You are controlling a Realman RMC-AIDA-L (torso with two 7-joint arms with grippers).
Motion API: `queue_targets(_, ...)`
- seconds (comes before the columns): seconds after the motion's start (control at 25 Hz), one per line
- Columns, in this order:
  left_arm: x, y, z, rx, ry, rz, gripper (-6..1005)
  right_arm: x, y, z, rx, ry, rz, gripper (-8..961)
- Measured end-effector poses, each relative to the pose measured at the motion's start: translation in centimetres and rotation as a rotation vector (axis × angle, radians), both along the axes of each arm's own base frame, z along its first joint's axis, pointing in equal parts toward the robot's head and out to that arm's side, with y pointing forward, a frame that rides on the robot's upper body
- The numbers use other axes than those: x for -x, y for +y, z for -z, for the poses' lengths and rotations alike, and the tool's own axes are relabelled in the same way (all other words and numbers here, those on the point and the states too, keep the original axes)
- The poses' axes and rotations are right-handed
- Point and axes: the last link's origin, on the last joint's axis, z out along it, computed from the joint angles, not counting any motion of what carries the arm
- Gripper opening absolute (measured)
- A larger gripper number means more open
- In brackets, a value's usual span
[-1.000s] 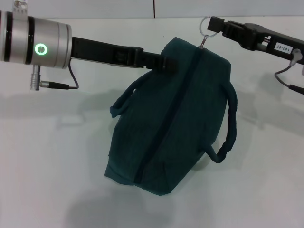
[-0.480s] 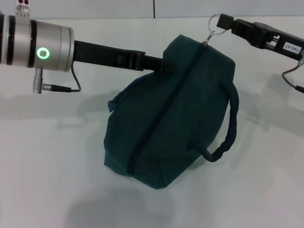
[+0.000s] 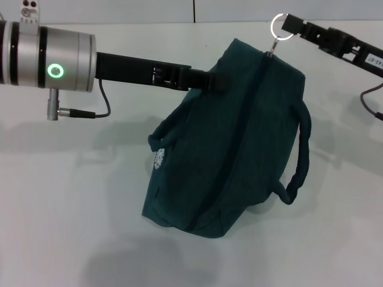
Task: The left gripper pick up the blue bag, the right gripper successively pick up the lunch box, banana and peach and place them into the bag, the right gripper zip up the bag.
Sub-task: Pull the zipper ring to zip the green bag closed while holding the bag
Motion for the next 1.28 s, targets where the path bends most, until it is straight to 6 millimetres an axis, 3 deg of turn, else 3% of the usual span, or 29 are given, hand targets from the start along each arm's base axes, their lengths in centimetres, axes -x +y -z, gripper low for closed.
queue_targets(0.72,-0.7,-1.6,0.4,0.017,-0.114,0.159,120,-2.7,-1.9,0.9,0.238,0.17,0.211,69)
queue_targets(1.28,-0.4,-2.5,1.7,0.072,-0.108,0.186,118,-3.7,-2.8,-0.2,0.244,0.273,0.258,71)
